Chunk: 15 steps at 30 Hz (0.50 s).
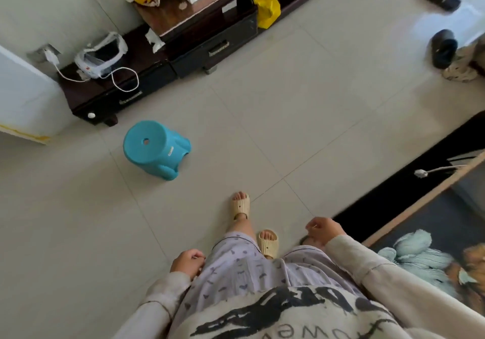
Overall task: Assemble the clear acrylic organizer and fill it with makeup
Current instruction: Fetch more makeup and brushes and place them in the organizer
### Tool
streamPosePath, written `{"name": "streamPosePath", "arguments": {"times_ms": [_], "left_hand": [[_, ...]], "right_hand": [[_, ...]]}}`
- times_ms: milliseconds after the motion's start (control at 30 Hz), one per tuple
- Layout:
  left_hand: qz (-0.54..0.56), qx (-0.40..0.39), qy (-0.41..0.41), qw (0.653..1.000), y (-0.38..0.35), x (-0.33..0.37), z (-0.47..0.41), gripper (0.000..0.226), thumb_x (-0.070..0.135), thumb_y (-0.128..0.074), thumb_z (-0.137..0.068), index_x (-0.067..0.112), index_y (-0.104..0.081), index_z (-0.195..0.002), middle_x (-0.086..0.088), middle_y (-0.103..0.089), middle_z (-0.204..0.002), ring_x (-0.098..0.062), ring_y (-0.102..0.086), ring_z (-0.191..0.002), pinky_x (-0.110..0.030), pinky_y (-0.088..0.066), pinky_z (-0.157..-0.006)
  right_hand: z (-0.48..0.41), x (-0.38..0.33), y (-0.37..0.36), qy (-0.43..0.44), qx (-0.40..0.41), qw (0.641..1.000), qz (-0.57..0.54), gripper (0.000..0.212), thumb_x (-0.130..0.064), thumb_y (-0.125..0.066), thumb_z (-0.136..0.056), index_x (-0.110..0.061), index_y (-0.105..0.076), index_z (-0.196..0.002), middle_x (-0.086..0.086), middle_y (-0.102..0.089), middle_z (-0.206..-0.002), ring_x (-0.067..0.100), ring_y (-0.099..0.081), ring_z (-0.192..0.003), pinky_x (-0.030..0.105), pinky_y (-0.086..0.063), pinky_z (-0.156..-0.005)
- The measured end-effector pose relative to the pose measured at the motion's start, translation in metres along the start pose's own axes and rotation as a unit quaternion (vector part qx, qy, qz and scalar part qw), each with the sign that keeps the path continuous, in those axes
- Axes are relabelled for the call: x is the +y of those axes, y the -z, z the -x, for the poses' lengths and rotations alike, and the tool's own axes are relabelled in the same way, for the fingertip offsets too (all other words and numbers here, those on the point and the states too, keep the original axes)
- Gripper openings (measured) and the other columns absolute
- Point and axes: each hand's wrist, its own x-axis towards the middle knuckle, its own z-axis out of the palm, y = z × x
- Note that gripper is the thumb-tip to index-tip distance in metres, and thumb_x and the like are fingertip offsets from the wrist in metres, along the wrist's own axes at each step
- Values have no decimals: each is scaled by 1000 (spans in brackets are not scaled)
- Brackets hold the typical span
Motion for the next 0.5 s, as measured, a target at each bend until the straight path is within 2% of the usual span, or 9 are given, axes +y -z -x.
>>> {"name": "streamPosePath", "arguments": {"times_ms": [67, 133, 167, 233, 267, 333, 400, 500], "left_hand": [[-31, -4, -21, 999, 20, 37, -21, 15, 8, -51, -87, 14, -64, -82, -12, -63, -87, -24, -55, -76, -29, -49, -78], [-80, -11, -49, 996, 40, 76, -44, 17, 8, -51, -87, 10, -67, -91, -15, -66, -94, -34, -61, -90, -32, -49, -88], [-103, -17, -65, 992, 51, 98, -55, 16, 8, -50, -88, 10, -66, -91, -15, -66, -92, -35, -62, -92, -32, -49, -87], [-139, -31, -100, 985, 73, 143, -76, 14, 7, -49, -89, 10, -63, -89, -13, -62, -82, -30, -58, -73, -28, -46, -73], [-156, -34, -117, 980, 82, 167, -84, 14, 6, -49, -90, 8, -62, -91, -11, -59, -78, -24, -54, -63, -24, -43, -67], [-185, -41, -155, 970, 100, 217, -97, 14, 2, -47, -90, 5, -61, -93, -10, -54, -72, -11, -53, -45, -18, -39, -48], [-202, -46, -178, 962, 114, 266, -104, 19, -1, -46, -90, 9, -55, -78, -5, -50, -64, -1, -47, -29, -10, -32, -33], [-234, -36, -214, 948, 121, 332, -105, 29, -1, -47, -87, 19, -51, -65, -2, -52, -64, -9, -50, -41, -18, -33, -43]], "right_hand": [[-12, -4, 9, -24, 19, 999, -31, 24, -10, -50, -88, -5, -67, -104, 13, -70, -106, 23, -61, -86, 17, -38, -65], [-20, -8, 17, -58, 28, 995, -70, 24, -8, -49, -87, -5, -68, -102, 13, -69, -98, 18, -57, -81, 15, -37, -67], [-25, -10, 21, -78, 36, 992, -96, 23, -7, -48, -87, -6, -69, -98, 12, -67, -92, 17, -55, -79, 18, -40, -69], [-31, -14, 26, -115, 58, 981, -146, 20, -5, -48, -87, -9, -67, -81, 8, -64, -76, 19, -56, -72, 24, -46, -67], [-32, -16, 27, -131, 67, 974, -175, 21, -4, -49, -88, -6, -68, -80, 7, -61, -71, 21, -56, -68, 24, -46, -64], [-34, -20, 25, -151, 83, 960, -219, 20, -4, -52, -87, 2, -69, -96, 13, -65, -82, 25, -61, -80, 25, -43, -70], [-32, -27, 23, -182, 93, 949, -241, 23, -9, -54, -87, 2, -68, -101, 16, -68, -101, 28, -61, -98, 27, -43, -79], [-30, -30, 21, -227, 108, 918, -308, 22, -11, -53, -89, 1, -68, -101, 18, -68, -107, 29, -58, -93, 29, -41, -76]]}}
